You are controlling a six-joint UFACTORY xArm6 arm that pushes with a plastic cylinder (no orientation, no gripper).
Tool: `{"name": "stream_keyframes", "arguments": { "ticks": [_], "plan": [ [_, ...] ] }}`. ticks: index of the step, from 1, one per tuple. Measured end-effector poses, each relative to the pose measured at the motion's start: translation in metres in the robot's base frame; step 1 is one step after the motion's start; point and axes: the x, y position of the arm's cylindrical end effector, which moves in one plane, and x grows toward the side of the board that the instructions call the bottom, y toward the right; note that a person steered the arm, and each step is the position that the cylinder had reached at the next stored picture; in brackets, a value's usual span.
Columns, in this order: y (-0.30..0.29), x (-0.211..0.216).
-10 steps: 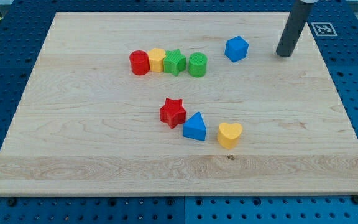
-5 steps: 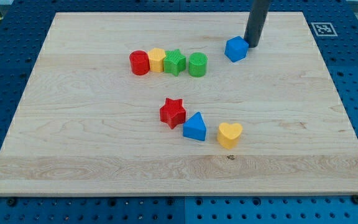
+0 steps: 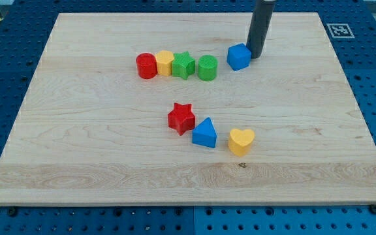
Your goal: Push blue cube towards the green circle
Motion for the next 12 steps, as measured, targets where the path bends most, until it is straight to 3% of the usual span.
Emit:
{"name": "stream_keyframes", "arguments": {
  "ticks": [3, 7, 8, 9, 12],
  "plan": [
    [-0.010, 0.007],
    [-0.010, 0.060],
    [0.011, 0.047],
    [0.039, -0.025],
    [-0.028, -0.032]
  ]
}}
